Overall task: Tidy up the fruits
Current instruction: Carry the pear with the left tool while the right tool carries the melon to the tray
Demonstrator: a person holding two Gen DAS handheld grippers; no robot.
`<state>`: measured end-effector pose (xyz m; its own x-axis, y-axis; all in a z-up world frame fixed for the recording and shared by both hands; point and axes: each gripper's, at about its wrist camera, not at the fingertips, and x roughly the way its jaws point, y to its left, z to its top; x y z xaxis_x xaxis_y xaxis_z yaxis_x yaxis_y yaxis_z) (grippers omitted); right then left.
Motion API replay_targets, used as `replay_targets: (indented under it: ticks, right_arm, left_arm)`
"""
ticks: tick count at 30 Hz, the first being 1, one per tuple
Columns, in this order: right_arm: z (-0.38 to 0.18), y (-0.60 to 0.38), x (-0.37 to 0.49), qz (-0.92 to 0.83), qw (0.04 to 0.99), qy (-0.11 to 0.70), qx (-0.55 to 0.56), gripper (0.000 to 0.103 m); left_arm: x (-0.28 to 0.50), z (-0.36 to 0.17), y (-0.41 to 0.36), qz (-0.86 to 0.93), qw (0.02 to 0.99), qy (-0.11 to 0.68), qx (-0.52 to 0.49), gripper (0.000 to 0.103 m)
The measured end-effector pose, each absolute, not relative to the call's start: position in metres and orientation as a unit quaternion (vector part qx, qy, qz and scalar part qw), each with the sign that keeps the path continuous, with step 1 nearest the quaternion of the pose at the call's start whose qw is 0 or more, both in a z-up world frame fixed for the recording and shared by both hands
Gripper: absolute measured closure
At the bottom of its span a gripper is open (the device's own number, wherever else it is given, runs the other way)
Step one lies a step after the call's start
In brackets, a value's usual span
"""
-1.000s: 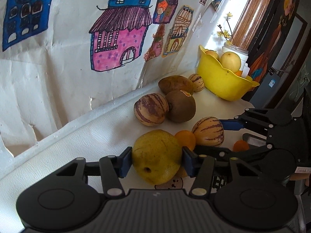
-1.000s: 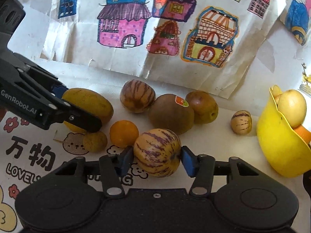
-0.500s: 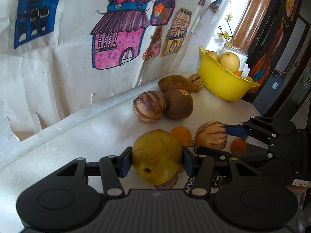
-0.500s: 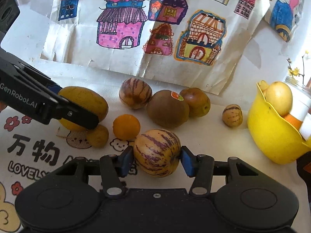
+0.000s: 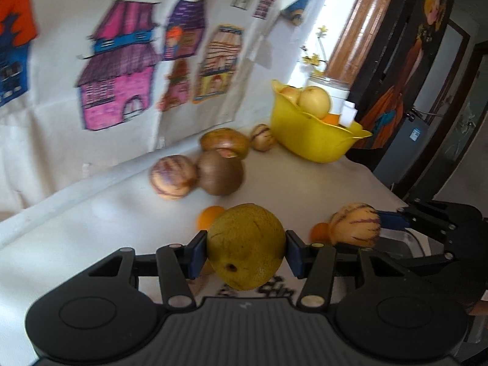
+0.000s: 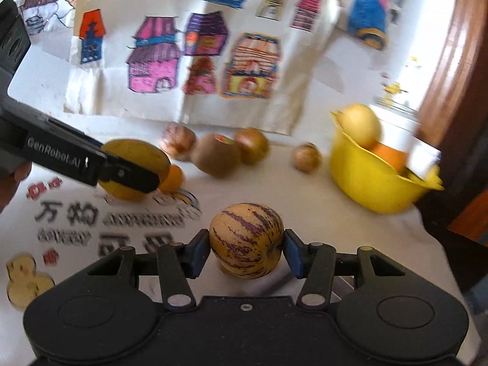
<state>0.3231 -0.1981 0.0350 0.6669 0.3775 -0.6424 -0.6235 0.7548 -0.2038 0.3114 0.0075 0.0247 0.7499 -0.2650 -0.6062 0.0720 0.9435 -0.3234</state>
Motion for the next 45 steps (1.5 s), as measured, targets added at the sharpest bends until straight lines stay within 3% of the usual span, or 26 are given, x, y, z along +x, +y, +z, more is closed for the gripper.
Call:
replay_targets:
  ticks: [15, 26, 45]
  right_arm:
    - [0.023, -0.314, 0.314, 0.179, 0.918, 0.319, -0.155, 0.050]
    - [0.004, -0.339, 0.323, 0.156, 0.927, 0.316, -0.131, 0.050]
    - [0.001, -0.355, 0.316, 0.157, 0.935, 0.299, -0.107, 0.049]
  left_arm:
    - [0.329, 0.022, -0.087, -0.169, 0.919, 0.334, -0.121, 0.046]
    - [0.345, 0.004, -0.140, -0.203, 0.907, 0.353, -0.112, 0.046]
    - [0.352, -0.011, -0.153, -0.193, 0.898, 0.380, -0.107, 0.046]
